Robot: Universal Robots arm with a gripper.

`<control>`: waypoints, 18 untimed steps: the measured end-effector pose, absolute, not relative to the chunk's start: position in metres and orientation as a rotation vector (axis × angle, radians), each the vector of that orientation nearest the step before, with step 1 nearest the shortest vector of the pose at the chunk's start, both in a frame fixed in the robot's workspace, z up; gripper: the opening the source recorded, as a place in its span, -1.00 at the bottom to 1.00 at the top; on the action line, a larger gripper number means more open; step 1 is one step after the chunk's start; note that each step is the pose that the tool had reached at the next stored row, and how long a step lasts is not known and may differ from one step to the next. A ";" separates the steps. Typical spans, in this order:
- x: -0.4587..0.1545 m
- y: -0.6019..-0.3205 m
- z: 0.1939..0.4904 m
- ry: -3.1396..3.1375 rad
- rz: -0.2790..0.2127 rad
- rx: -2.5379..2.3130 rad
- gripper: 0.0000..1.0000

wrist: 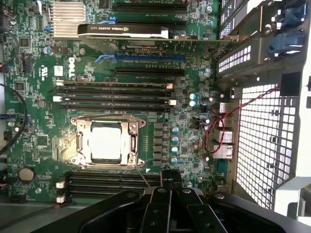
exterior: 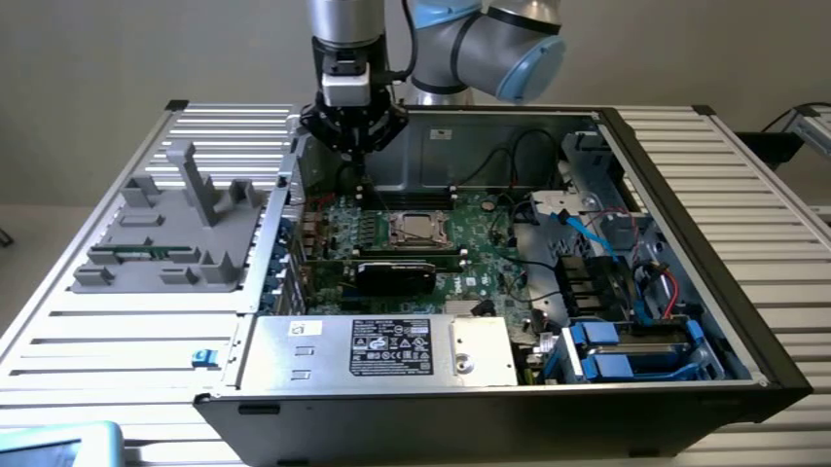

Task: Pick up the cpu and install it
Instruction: 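Close the cpu cover, then install the first cpu locking lever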

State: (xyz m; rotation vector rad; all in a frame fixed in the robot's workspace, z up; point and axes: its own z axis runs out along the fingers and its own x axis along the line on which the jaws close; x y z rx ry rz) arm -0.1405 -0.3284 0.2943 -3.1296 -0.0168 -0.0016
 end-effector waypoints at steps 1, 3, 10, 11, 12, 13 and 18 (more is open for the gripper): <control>-0.141 -0.329 0.293 -0.016 0.000 -3.129 -0.77; -0.141 -0.329 0.290 -0.015 0.002 -3.127 -0.77; -0.141 -0.329 0.283 -0.014 0.010 -3.107 -0.77; -0.141 -0.329 0.283 -0.013 0.010 -3.107 -0.77; -0.141 -0.329 0.283 -0.013 0.011 -3.107 -0.77; -0.141 -0.329 0.283 -0.014 0.010 -3.107 -0.77; -0.141 -0.329 0.283 -0.014 0.010 -3.107 -0.77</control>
